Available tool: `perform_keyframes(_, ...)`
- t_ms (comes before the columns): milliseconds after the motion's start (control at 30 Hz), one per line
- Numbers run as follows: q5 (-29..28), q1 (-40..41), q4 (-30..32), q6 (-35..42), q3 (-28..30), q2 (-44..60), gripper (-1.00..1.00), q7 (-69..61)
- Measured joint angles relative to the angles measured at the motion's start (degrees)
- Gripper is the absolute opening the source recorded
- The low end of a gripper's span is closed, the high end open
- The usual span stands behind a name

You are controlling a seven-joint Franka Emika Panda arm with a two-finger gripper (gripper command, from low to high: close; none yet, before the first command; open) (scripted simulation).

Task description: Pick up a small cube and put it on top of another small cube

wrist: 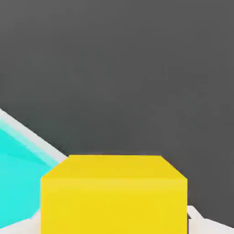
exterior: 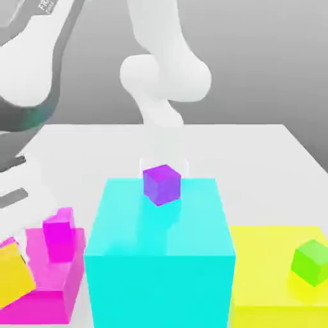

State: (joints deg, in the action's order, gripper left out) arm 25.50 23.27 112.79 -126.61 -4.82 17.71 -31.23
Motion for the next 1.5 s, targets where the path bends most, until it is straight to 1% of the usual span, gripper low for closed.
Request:
perform_keyframes(167, -5.53, -8.18, -2.85, 3.36, -4.26, 0.30, -1.00, 6.64)
perform_keyframes(333, -11.84, -17.45, -2.77, 3.36, -7.30, -0.58, -1.00, 19.14)
perform_keyframes(733, -24.55, -32.86, 3.05, -3.39, -13.26, -7.63, -1.00, 44.64)
perform_keyframes(1067, -38.36, -47.04, 8.54, -10.92, -18.61, -14.75, -1.00, 67.43)
perform_keyframes(1100, -38.22, -47.16, 9.69, -11.12, -18.22, -15.16, -1.00, 69.88)
perform_keyframes(1133, -36.91, -45.68, 11.19, -10.93, -17.29, -15.37, -1.00, 72.26)
perform_keyframes(1267, -29.36, -38.52, 17.69, -9.26, -14.41, -15.74, -1.00, 81.07)
perform_keyframes(1300, -28.26, -37.25, 19.28, -9.98, -14.01, -14.78, -1.00, 83.32)
perform_keyframes(1400, -29.67, -37.42, 21.73, -15.65, -13.45, -9.75, -1.00, 86.98)
perform_keyframes(1433, -30.22, -37.59, 22.11, -17.02, -13.27, -8.58, 1.00, 87.57)
perform_keyframes(1500, -30.22, -37.59, 22.11, -17.02, -13.27, -8.58, 1.00, 87.57)
